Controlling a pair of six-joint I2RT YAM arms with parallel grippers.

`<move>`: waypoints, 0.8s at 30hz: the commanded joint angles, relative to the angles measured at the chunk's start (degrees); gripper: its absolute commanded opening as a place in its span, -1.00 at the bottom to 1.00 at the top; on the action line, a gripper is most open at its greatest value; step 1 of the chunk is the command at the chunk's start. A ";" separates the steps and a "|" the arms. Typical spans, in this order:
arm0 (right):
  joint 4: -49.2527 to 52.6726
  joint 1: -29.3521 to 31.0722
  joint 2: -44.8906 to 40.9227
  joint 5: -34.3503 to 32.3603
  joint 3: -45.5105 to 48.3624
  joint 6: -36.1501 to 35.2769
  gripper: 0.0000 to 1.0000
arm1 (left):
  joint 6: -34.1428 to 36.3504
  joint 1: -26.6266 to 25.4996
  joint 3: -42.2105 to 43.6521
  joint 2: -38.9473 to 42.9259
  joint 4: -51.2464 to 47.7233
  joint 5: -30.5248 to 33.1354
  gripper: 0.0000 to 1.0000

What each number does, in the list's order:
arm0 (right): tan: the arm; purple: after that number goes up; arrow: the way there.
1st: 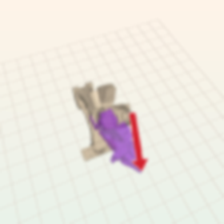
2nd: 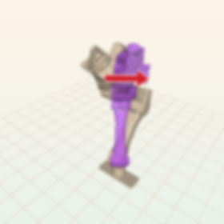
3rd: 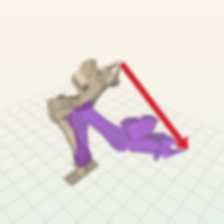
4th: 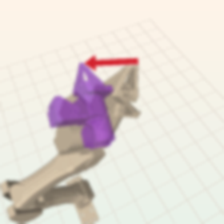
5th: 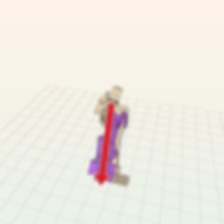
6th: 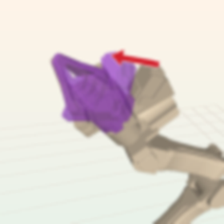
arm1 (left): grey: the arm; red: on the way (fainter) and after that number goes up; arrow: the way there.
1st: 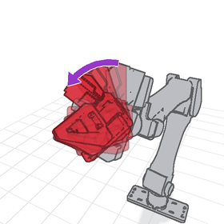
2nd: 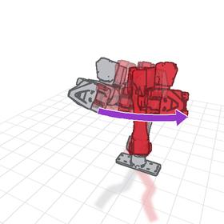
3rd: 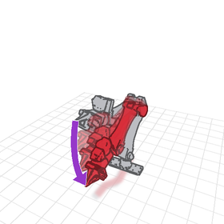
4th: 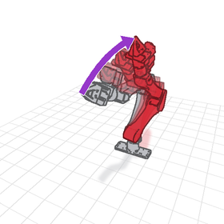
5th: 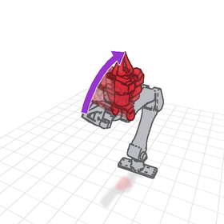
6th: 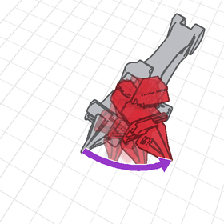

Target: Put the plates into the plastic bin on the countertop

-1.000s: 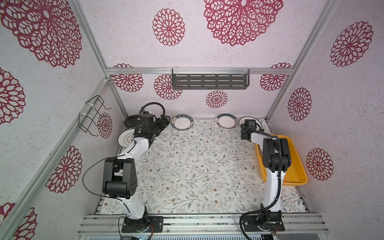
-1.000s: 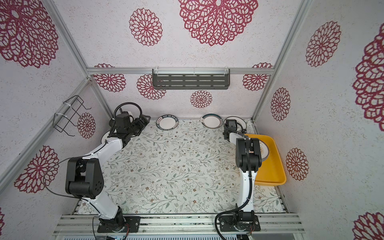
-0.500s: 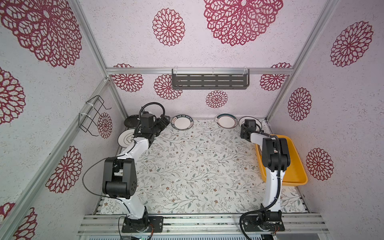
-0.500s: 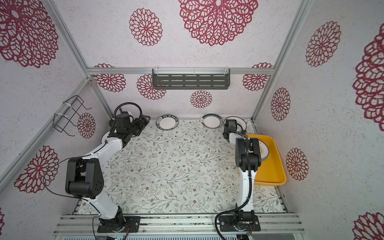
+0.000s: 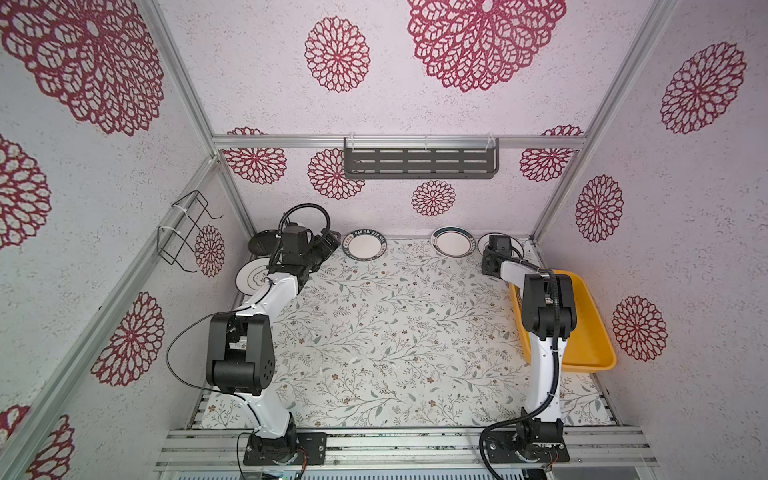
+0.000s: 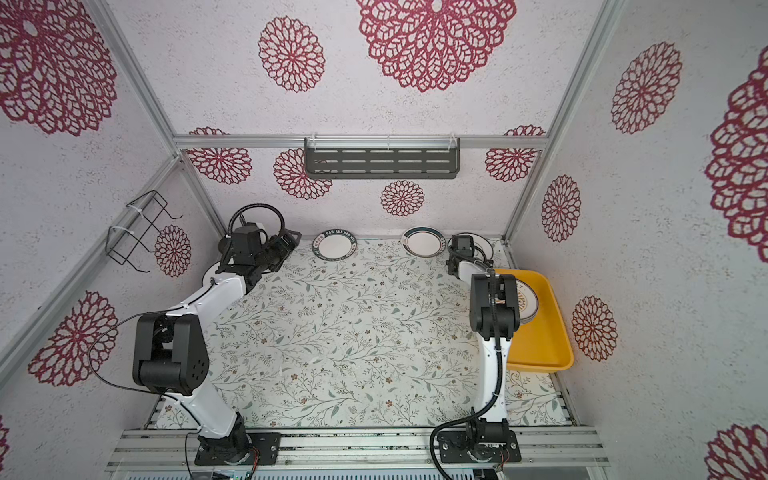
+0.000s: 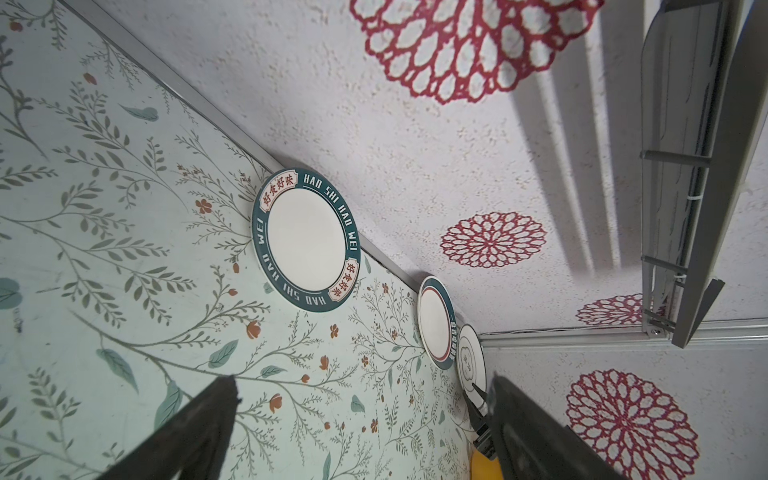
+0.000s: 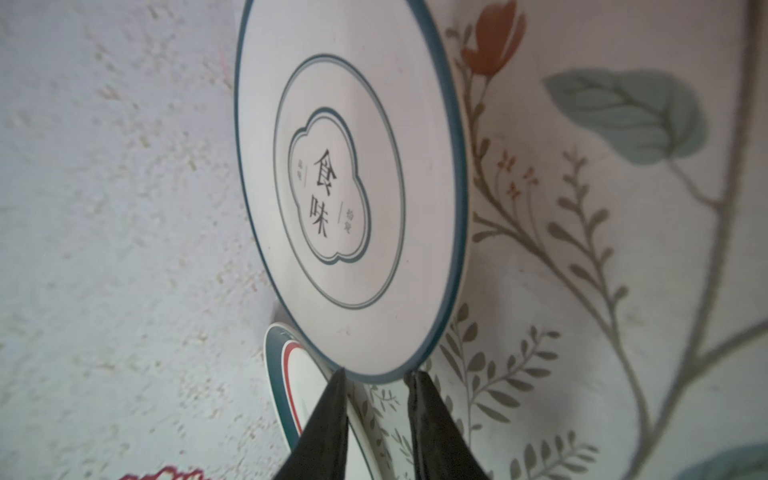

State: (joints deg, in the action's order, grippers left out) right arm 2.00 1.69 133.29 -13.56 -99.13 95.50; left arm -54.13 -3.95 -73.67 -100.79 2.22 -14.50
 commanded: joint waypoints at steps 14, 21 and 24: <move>23.45 0.52 3.96 -8.77 -14.99 0.31 0.26 | -2.38 1.78 4.45 0.08 6.39 -1.31 0.94; 26.23 0.68 4.51 -7.59 -14.71 4.16 0.24 | -2.70 2.96 4.43 -0.37 7.01 -2.28 0.94; 23.58 0.77 5.17 -7.88 -13.18 5.76 0.20 | -2.91 3.23 3.81 -1.24 7.20 -3.14 0.94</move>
State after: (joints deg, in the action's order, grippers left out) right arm 24.23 2.17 137.64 -19.57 -112.90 97.12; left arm -56.88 -1.19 -69.34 -100.97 7.40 -16.29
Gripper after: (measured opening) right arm 0.604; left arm 0.971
